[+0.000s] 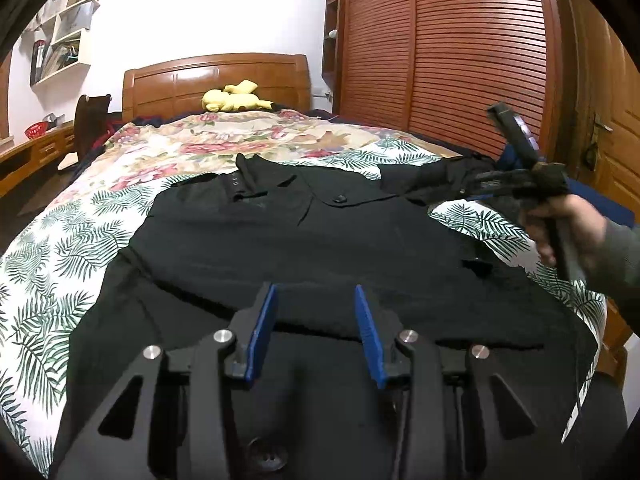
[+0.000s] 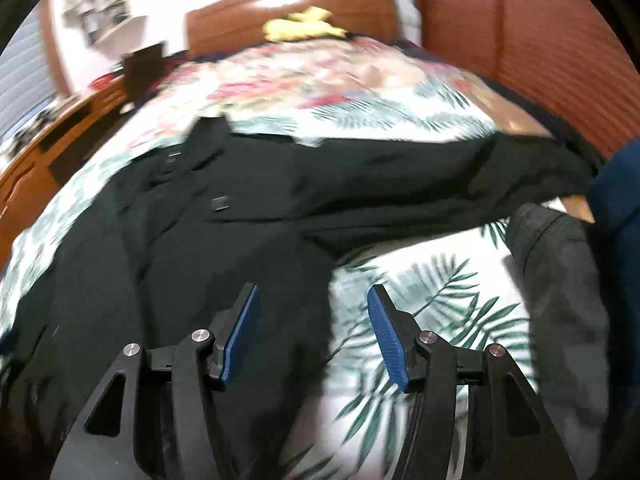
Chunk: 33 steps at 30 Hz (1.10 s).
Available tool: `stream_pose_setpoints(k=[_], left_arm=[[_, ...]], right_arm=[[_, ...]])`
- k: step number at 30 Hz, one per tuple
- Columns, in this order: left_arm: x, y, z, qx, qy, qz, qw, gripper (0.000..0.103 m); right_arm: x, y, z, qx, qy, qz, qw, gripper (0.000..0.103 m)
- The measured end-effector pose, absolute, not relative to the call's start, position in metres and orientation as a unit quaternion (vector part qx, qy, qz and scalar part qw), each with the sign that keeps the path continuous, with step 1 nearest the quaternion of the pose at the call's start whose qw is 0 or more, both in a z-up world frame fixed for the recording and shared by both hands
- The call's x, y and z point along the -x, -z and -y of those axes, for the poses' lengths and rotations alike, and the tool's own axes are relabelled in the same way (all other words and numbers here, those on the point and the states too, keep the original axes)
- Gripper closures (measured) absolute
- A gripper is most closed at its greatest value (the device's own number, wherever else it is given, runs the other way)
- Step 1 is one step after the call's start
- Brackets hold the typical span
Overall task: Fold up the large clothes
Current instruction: 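Move the right tool to the other coat sleeve and close on it, then fold the held sleeve across the coat front with the right tool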
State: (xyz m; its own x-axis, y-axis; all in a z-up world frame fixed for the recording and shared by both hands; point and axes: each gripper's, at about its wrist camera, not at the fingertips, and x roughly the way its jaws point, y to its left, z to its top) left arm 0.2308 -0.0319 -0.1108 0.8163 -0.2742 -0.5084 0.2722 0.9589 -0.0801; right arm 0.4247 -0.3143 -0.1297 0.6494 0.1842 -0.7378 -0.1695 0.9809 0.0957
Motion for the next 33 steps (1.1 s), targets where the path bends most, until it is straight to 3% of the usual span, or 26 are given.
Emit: stream_pose_setpoints(k=[13,19,20,21,22,23,33], left_arm=[[-0.236,0.120,0.032,0.004,0.139,-0.282,0.949,0.064],[-0.234,0.122,0.034,0.000,0.140,-0.284,0.949,0.064],[-0.234,0.123,0.035,-0.001,0.139,-0.284,0.949,0.064],[-0.234,0.123,0.035,-0.002,0.139,-0.284,0.949,0.064],[-0.234,0.123,0.035,-0.002,0.139,-0.284,0.949,0.064],[-0.234,0.123,0.035,-0.002,0.139,-0.284,0.949,0.064],[-0.234,0.122,0.035,-0.003,0.137,-0.286,0.948,0.064]], right_arm=[[-0.497,0.158,0.373,-0.155,-0.048,-0.436,0.885,0.046],[-0.518,0.167,0.373,-0.165,-0.044,-0.454,0.875,0.048],[-0.521,0.167,0.373,-0.165,-0.040,-0.454,0.875,0.051],[-0.523,0.167,0.373,-0.163,-0.036,-0.454,0.875,0.067],[-0.525,0.167,0.374,-0.161,-0.032,-0.452,0.877,0.091],[-0.526,0.166,0.373,-0.156,-0.030,-0.449,0.879,0.096],[-0.489,0.087,0.287,-0.005,-0.149,-0.353,0.924,0.102]])
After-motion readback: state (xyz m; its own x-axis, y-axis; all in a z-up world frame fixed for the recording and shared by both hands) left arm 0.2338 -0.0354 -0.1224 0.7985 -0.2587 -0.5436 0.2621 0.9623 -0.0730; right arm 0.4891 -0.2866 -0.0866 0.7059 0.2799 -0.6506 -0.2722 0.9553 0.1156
